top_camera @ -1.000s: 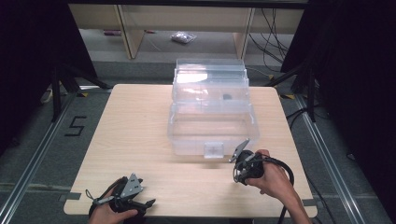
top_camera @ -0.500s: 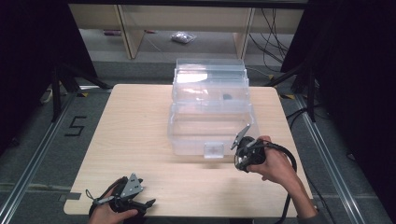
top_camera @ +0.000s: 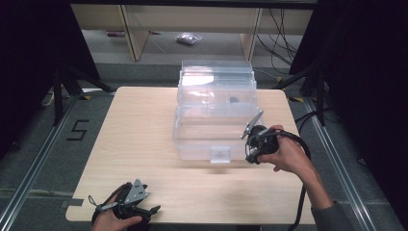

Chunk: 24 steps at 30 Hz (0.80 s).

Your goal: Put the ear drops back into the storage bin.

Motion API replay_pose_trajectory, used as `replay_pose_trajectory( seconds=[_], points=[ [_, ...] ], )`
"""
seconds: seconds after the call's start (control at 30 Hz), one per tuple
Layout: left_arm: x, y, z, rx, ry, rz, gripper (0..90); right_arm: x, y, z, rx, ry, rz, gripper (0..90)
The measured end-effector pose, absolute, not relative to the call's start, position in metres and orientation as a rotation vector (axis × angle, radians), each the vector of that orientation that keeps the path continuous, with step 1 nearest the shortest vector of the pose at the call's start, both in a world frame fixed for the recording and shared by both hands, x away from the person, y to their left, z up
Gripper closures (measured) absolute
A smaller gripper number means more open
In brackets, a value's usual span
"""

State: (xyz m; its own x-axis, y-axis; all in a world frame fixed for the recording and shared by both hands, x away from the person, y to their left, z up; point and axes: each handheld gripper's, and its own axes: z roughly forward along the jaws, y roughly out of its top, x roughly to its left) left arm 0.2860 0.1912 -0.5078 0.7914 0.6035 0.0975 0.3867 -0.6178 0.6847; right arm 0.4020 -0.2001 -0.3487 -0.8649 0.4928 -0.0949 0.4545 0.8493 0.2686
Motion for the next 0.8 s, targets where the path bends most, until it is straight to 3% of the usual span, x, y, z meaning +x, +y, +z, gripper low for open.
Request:
replay_pose_trajectory(
  seconds=[0.47, 0.8],
  points=[
    [0.286, 0.191, -0.508, 2.314, 0.728, 0.418, 17.0, 0.437, -0.199, -0.326, 0.81, 2.839, 0.333, 60.3],
    [0.286, 0.191, -0.508, 2.307, 0.732, 0.414, 17.0, 0.467, -0.2, -0.332, 0.877, 2.833, 0.284, 60.2]
  ],
)
